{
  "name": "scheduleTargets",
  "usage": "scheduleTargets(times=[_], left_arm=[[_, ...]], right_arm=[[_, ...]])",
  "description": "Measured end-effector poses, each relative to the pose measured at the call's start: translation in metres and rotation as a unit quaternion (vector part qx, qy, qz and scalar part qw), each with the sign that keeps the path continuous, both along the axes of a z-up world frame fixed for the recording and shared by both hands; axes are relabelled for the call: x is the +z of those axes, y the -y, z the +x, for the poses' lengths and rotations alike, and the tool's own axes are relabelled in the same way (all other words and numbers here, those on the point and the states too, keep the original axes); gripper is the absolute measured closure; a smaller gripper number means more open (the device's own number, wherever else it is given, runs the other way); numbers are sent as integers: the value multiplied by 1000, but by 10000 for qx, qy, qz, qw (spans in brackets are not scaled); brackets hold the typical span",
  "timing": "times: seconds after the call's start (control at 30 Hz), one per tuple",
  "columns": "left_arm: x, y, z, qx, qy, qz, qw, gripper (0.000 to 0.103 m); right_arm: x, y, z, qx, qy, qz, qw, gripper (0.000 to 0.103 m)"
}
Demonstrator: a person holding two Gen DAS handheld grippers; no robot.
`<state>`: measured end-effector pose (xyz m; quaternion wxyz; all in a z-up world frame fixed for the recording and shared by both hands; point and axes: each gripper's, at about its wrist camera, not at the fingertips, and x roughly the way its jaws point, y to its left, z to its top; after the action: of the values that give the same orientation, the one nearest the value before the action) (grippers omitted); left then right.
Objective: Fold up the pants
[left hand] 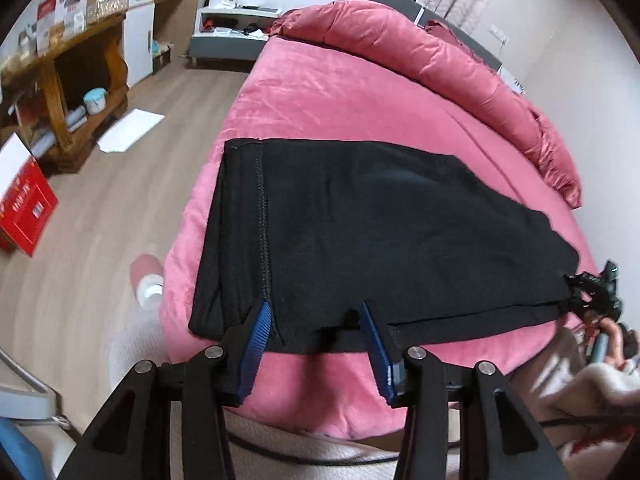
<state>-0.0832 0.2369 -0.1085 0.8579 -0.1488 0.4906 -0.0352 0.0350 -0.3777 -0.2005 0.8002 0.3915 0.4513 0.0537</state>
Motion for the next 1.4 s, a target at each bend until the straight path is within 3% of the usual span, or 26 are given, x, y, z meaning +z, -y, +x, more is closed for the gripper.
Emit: scheduleTargets(times=[0.13,0.33,0.4,0.43,0.47,0.53,0.6,0.67,0.77,0.87,1.0,1.1,1.17,1.2,1.23,1.27,1.3,1.4], left_arm=[[2,12,-2,-344,-33,671,9971,53],[-6,29,4,-633,9,1378,9884,55],[-8,30,10,-643,79,1606,9849,84],[-9,31,14,-650,45,1657,9840,93],[-10,32,17,-648,59,1727,9828,95],[-5,35,20,-657,183,2017,9771,96],[7,32,19,-612,414,2185,9730,96],[21,23,12,-521,644,2099,9742,96],[18,13,2,-533,590,2047,9756,96],[-6,11,1,-679,302,2076,9754,96],[-23,17,-3,-900,207,2237,9703,93],[-13,6,-1,-742,173,1853,9797,85],[-1,-12,-1,-353,278,1124,9926,83],[6,-22,-1,-100,405,680,9968,83],[14,-29,0,144,560,305,9979,82],[20,-33,1,310,708,77,9970,81],[25,-33,4,426,850,-68,9954,81],[35,-13,25,325,1019,53,9943,81]], right_arm=[[3,1,1,-15,18,6,10000,71],[2,3,3,-25,-24,-36,10000,69],[1,7,4,-140,-22,21,9999,69],[1,9,4,-203,-20,57,9998,69],[0,12,6,-264,12,129,9996,70],[6,16,7,-293,138,63,9995,91],[18,19,4,-264,295,65,9992,91],[36,20,-5,-165,505,67,9986,91],[45,20,-17,33,443,-156,9989,91],[26,21,-24,126,126,-353,9992,91],[-6,25,-24,11,-264,-85,9996,91],[-4,31,-23,37,-158,64,9998,89],[2,33,-22,139,44,36,9999,78],[6,37,-22,127,183,-12,9998,68],[11,40,-22,86,288,-38,9995,59],[15,47,-21,10,416,-29,9991,57],[20,54,-22,-82,523,-7,9986,57],[24,83,-15,-442,729,36,9964,57]])
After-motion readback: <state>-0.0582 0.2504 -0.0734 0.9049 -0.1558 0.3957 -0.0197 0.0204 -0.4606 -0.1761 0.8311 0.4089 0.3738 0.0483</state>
